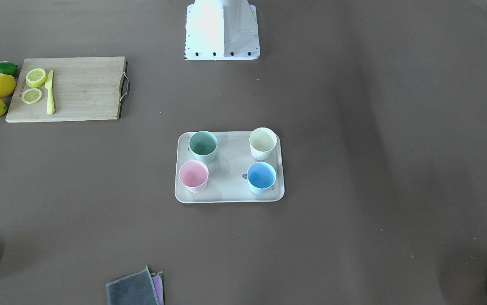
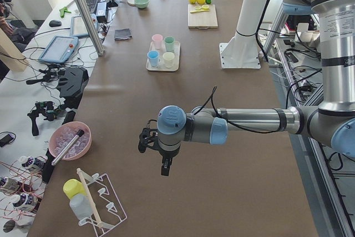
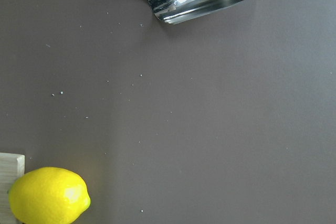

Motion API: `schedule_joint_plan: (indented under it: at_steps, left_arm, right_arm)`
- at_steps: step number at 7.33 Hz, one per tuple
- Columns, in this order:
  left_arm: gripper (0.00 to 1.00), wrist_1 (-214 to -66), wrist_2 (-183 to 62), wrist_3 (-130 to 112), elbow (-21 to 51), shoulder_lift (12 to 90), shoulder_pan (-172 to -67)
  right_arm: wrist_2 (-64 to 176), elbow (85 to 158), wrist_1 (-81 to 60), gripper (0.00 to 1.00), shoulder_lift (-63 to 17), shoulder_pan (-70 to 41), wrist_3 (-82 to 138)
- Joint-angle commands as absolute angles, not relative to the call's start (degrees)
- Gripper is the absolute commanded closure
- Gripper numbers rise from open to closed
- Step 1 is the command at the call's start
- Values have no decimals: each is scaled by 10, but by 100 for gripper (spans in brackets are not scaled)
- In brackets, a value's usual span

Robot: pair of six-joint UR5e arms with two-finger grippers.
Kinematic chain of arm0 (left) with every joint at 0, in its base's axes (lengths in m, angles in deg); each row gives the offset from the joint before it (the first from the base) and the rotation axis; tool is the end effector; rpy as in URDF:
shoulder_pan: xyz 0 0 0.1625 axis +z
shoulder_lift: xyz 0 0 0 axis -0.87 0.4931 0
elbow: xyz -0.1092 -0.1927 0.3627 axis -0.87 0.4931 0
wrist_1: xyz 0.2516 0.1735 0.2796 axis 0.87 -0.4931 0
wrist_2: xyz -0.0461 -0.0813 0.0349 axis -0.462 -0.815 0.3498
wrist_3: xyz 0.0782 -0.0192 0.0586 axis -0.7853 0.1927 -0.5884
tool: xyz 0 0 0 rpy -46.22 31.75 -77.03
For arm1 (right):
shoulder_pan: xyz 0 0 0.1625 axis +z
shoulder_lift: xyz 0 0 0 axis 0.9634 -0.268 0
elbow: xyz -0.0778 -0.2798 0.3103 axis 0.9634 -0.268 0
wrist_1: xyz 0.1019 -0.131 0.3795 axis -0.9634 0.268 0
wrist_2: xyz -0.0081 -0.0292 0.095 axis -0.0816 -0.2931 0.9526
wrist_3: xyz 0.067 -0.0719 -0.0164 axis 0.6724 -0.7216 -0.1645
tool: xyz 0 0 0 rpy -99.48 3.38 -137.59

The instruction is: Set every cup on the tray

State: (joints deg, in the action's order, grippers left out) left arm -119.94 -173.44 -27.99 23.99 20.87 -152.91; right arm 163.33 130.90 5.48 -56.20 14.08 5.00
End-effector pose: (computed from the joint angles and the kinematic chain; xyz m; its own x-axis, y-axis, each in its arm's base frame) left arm -0.0814 -0.4172 0.6460 0.7161 0.1070 -0.6898 -0.0101 0.9897 0.1431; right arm 0.0585 -0.3930 0.6621 0.7519 -0.0997 0.6517 0.1129 0.9934 0.0217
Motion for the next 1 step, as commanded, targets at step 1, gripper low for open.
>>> schedule_joint_plan:
  at_steps: [1]
  left_arm:
    - [2, -1199, -1734, -280, 240, 209, -1529]
  right_arm:
    - [1633, 1311, 55, 0, -562, 141, 49]
